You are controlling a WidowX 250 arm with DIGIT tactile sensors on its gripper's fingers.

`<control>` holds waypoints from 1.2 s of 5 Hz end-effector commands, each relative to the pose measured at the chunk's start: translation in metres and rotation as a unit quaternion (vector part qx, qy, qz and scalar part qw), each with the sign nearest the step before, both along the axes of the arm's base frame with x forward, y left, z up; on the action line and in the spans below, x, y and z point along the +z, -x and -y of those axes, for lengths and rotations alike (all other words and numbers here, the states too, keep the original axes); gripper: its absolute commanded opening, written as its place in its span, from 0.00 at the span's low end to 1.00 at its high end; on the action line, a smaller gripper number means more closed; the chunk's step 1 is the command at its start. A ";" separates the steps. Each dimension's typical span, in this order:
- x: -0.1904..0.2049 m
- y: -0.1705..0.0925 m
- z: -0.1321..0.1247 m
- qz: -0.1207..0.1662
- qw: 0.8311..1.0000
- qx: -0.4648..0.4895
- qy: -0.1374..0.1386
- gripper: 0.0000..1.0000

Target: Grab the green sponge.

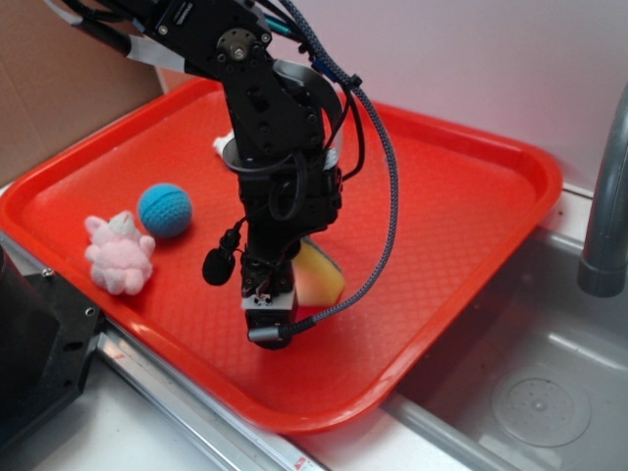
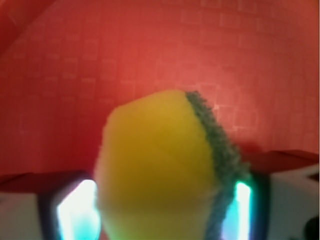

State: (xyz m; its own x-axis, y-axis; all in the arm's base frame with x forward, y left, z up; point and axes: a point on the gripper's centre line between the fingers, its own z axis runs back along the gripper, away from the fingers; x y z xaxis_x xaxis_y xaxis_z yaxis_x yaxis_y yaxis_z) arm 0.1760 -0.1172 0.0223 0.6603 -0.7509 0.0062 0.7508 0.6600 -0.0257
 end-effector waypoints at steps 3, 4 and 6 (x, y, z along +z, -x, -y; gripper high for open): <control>0.089 -0.024 -0.039 0.020 0.965 0.260 -0.023 0.00; 0.119 -0.028 -0.060 0.028 0.931 0.363 -0.015 0.00; 0.156 -0.022 -0.104 0.034 0.900 0.434 0.013 0.00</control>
